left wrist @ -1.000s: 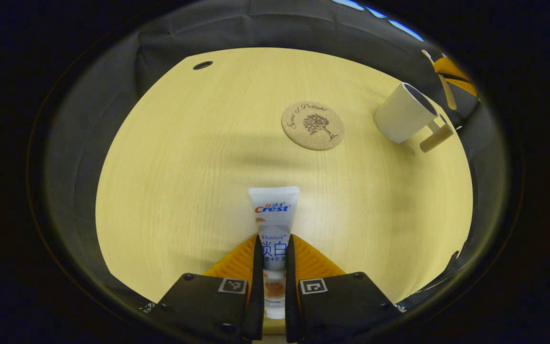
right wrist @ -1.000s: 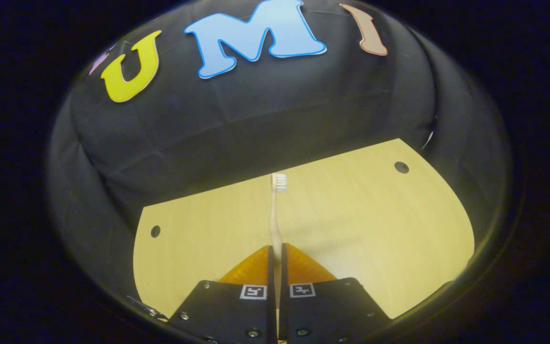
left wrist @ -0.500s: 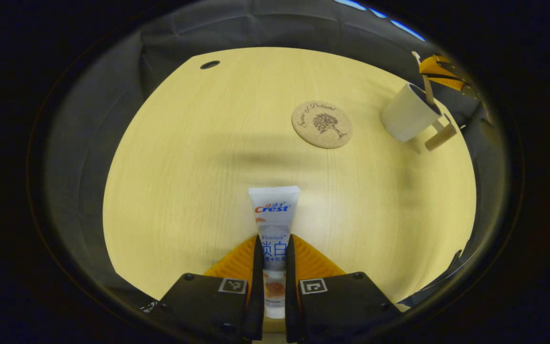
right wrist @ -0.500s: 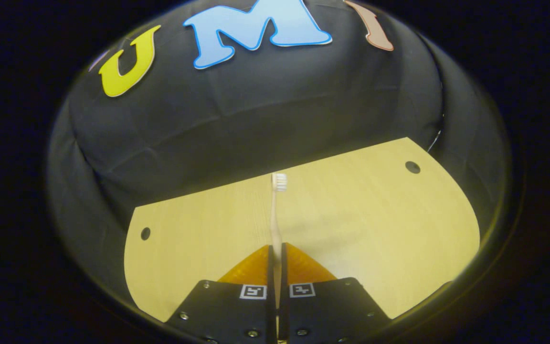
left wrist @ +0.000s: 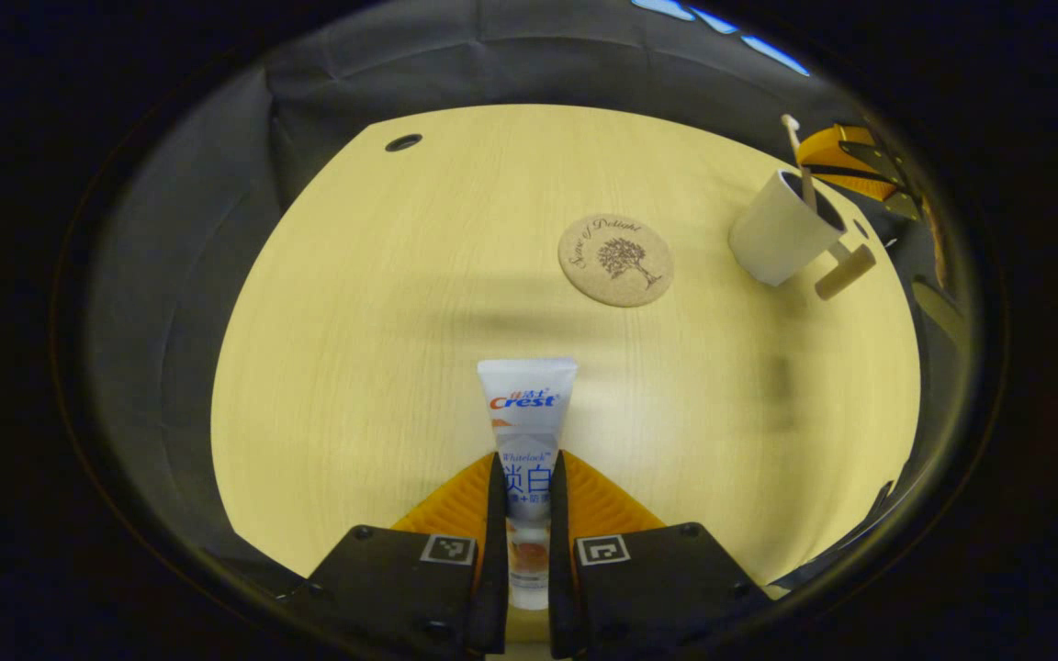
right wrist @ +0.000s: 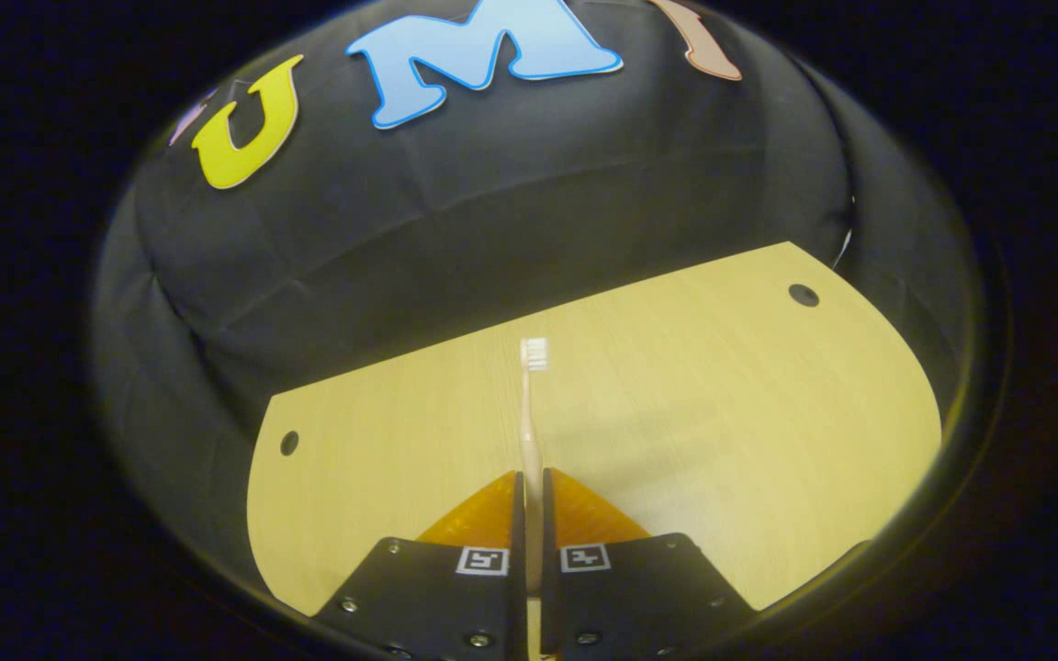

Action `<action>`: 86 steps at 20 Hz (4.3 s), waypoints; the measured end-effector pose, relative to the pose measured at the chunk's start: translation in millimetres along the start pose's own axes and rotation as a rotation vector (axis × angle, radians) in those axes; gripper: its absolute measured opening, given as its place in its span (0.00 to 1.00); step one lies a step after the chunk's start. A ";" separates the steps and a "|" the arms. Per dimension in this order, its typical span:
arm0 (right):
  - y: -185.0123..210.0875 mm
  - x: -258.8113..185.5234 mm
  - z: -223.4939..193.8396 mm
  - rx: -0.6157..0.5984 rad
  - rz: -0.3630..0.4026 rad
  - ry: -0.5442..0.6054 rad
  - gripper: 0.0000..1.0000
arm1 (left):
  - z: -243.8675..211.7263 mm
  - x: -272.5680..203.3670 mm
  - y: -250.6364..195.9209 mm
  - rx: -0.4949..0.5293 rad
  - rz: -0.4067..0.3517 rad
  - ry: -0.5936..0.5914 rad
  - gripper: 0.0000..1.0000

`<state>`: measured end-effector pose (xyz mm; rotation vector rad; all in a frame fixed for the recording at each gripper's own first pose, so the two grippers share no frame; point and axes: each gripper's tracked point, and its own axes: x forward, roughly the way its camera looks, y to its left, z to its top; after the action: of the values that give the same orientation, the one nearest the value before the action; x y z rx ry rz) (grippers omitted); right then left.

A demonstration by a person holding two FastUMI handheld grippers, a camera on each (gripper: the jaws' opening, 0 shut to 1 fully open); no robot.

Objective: Put the toothbrush and toothpaste on the desktop into the cup, then pick up the cup and place it on the coaster on the desktop.

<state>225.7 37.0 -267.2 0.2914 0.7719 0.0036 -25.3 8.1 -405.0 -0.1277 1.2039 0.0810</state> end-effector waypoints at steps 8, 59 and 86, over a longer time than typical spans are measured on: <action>-5.2 -7.2 6.0 0.020 -0.001 -0.009 0.05 | 25.8 -16.0 -0.5 0.021 0.015 -0.071 0.26; -205.4 -92.8 -97.3 0.214 -0.296 0.148 0.05 | 256.6 -70.7 -308.1 0.559 -0.299 -0.654 0.25; -206.1 -108.4 -76.6 0.203 -0.229 0.159 0.05 | 265.0 -89.7 -301.1 0.498 -0.239 -0.775 0.49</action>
<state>73.9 -152.9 -298.4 0.3970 0.9622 -0.2717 227.0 -252.0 -211.1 0.1877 0.4030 -0.3525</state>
